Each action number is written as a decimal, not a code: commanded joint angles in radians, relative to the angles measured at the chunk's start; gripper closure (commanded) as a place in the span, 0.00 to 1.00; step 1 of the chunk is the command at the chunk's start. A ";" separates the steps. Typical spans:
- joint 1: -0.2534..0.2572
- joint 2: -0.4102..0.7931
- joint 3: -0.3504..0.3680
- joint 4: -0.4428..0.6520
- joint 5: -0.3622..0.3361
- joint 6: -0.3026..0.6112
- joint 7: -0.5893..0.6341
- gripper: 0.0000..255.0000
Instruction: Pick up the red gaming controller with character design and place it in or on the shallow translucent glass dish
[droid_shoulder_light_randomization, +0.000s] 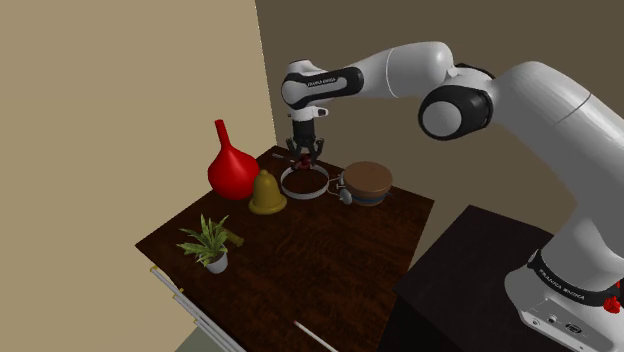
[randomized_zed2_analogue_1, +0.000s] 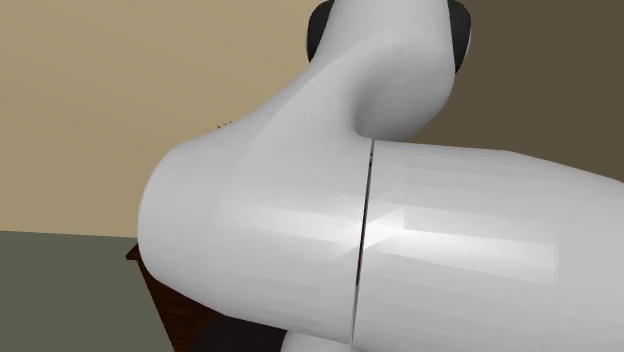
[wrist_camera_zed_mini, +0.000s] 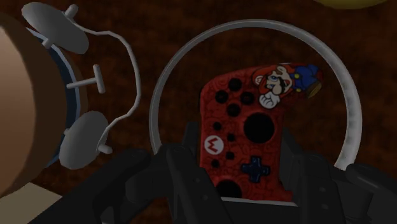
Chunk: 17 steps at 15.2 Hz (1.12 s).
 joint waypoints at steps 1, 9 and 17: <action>-0.003 0.017 0.000 0.009 0.000 0.008 -0.005 1.00; -0.002 0.073 0.000 0.002 0.001 0.070 -0.015 1.00; -0.002 0.091 0.000 0.008 0.001 0.082 -0.016 1.00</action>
